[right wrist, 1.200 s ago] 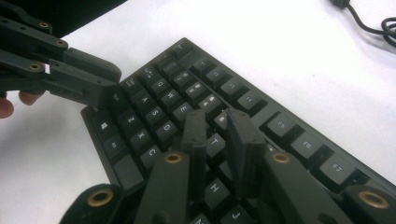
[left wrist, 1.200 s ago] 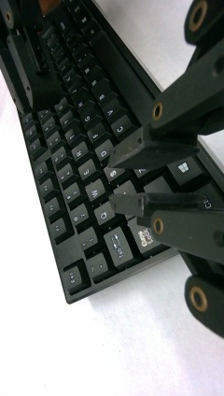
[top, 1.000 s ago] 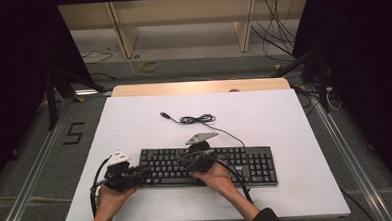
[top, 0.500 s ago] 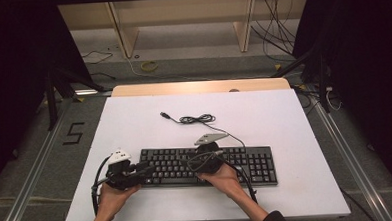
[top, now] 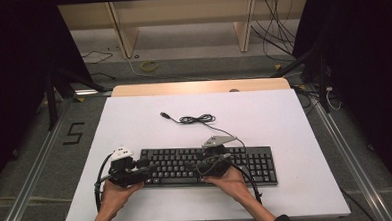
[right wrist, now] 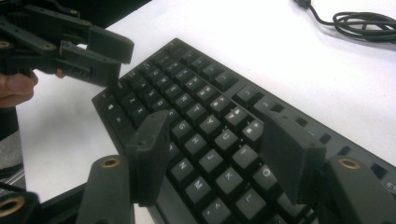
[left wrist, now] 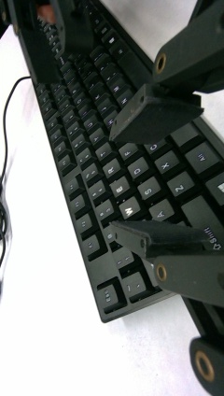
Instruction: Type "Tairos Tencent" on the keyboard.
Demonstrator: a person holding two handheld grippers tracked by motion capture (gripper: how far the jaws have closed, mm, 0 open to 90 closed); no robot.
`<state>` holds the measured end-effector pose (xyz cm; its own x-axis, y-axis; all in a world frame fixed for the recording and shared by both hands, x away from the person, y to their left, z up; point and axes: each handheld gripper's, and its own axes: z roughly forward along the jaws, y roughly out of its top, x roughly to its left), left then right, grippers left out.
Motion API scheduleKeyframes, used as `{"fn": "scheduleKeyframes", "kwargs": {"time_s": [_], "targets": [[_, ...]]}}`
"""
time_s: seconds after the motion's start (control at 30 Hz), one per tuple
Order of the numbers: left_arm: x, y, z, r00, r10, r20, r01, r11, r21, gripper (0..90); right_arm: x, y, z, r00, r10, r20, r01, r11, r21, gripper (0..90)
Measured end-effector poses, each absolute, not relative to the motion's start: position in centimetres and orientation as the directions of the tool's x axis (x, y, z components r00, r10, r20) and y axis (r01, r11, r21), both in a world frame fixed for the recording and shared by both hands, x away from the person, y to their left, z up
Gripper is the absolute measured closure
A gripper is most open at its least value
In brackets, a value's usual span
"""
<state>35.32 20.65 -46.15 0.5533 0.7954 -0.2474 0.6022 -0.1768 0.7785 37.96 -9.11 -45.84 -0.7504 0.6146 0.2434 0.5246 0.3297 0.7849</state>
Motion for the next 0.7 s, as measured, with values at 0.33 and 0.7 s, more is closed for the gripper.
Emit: {"fn": "scheduleKeyframes", "kwargs": {"time_s": [0.33, 0.7], "targets": [[36.1, 20.2, -46.2, 0.545, 0.803, -0.239, 0.601, -0.176, 0.78, 48.8, 37.2, -10.3, -45.9, -0.75, 0.616, 0.241, 0.52, 0.325, 0.79, 38.8], [37.1, 18.9, -46.3, 0.581, 0.784, -0.218, 0.595, -0.226, 0.771, 74.4, 36.3, -11.2, -46.0, -0.753, 0.613, 0.238, 0.513, 0.323, 0.795, 36.3]]}}
